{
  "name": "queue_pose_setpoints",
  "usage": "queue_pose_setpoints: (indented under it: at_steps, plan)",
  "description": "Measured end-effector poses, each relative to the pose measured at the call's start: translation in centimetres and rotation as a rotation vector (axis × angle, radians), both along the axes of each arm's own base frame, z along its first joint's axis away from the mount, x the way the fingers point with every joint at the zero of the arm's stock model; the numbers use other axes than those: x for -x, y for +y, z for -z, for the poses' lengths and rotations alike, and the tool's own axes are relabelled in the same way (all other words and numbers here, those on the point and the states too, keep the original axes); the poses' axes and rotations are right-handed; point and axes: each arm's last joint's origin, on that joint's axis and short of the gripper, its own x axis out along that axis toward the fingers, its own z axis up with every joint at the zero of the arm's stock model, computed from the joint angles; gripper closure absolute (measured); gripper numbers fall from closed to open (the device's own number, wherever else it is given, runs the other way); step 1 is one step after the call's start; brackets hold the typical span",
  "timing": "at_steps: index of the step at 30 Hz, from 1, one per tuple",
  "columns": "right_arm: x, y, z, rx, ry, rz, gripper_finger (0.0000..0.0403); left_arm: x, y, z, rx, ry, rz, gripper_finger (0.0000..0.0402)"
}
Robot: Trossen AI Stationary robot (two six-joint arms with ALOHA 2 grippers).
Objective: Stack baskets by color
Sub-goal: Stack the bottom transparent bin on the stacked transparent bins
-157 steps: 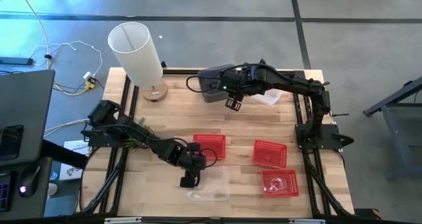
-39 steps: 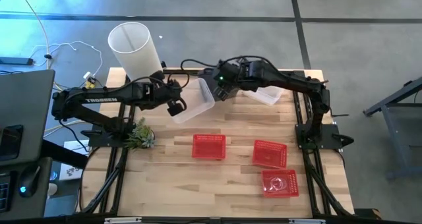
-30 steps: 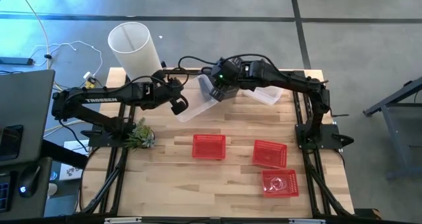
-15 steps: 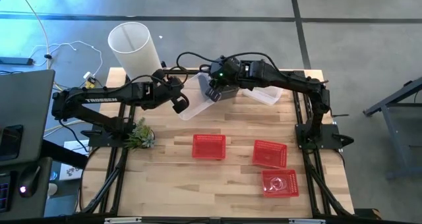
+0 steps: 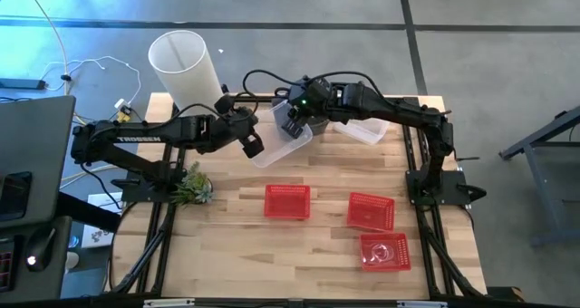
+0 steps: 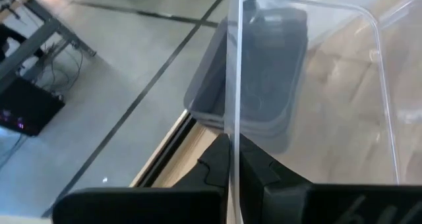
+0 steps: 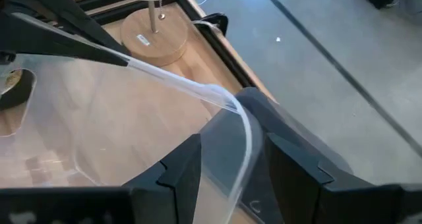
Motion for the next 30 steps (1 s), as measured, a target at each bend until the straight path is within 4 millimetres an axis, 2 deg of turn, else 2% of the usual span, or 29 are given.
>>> queue_pose_setpoints:
  at_steps: [3,6,9,12,14,22,30]
  plan:
    - [0.3,-0.5,0.2,-0.026,0.019,0.019,0.0251,-0.2,-0.1,-0.2,-0.012,-0.013,0.012,0.0401]
    - [0.7,-1.0,0.5,-0.049,0.044,0.051,0.0271,-0.3,-0.1,-0.3,-0.027,-0.017,0.022,0.0402]
    - [1.0,-1.3,0.6,-0.066,0.065,0.06,0.0312,-0.3,-0.1,-0.3,-0.03,-0.017,0.026,0.0401]
    - [1.0,-1.4,0.7,-0.062,0.075,0.049,0.0372,-0.4,0.0,-0.4,-0.043,-0.013,0.034,0.0401]
    - [1.1,-1.6,0.7,-0.055,0.084,0.034,0.0392,-0.4,0.2,-0.5,-0.047,-0.022,0.029,0.04]
    - [1.2,-1.6,0.8,-0.033,0.107,0.048,0.0398,-0.5,0.6,-0.6,-0.02,-0.052,0.059,0.0369]
    - [1.2,-1.6,0.8,-0.036,0.115,0.048,0.0402,-0.7,0.5,-0.7,0.015,-0.08,0.114,0.0295]
